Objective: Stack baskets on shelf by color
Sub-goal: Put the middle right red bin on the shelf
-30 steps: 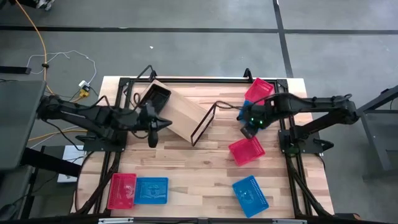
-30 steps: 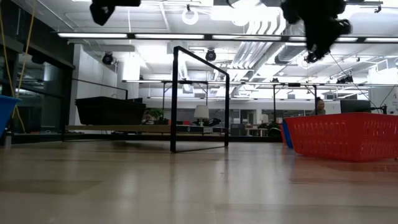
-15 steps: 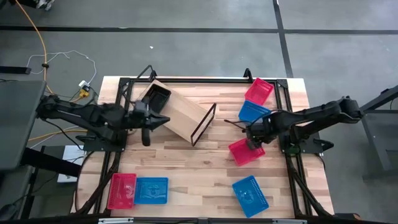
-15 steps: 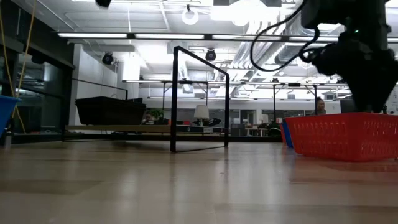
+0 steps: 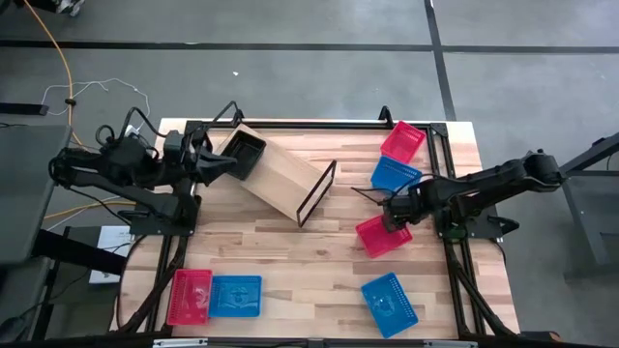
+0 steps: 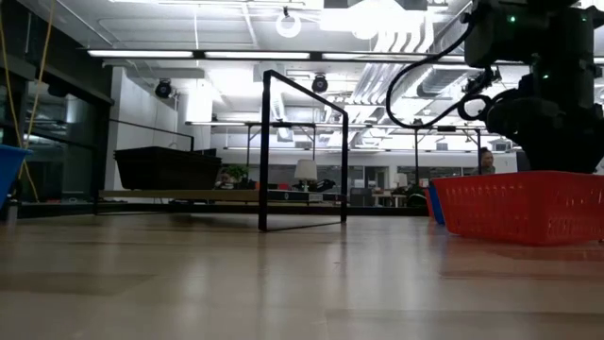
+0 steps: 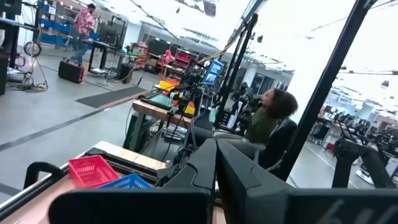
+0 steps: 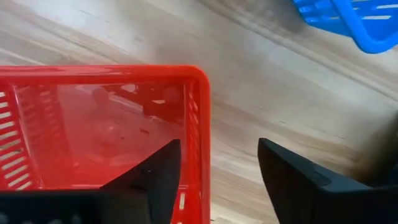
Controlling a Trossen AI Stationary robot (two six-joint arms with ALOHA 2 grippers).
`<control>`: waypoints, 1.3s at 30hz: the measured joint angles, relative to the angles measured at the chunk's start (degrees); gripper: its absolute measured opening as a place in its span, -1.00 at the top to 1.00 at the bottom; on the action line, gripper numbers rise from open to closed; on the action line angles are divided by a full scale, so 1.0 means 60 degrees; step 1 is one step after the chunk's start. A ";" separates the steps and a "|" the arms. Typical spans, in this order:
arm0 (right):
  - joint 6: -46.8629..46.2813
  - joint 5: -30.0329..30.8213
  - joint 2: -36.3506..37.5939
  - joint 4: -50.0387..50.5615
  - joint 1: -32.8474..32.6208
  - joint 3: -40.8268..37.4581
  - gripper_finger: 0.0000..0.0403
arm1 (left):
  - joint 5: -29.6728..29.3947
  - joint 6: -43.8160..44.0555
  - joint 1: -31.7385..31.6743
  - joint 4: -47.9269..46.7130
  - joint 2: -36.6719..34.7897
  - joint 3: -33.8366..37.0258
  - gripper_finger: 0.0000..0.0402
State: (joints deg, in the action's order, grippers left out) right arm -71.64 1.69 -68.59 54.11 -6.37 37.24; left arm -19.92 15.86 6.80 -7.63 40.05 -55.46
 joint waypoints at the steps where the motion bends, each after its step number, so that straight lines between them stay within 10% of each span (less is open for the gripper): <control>1: 0.0000 0.0004 -0.0002 -0.0115 0.0000 -0.0037 0.07 | 0.0000 -0.0001 -0.0001 -0.0067 -0.0025 0.0000 1.00; 15: 0.0535 -0.0166 0.0560 -0.0824 0.0027 0.0338 0.94 | 0.0805 0.0038 0.0002 -0.0024 -0.0040 0.0000 1.00; 29: 0.4774 0.3458 0.1050 0.1280 0.1759 0.7795 1.00 | 0.1300 -0.0681 0.0002 0.0844 -0.0577 0.0000 1.00; 39: 0.8930 0.2286 -0.2780 0.0755 0.3754 1.1866 1.00 | 0.1212 -0.0681 -0.0002 0.0841 -0.0666 0.0000 1.00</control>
State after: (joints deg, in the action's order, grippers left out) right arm -18.06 15.41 -85.27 58.65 16.15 108.44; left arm -12.65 11.77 6.79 -2.59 36.05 -55.46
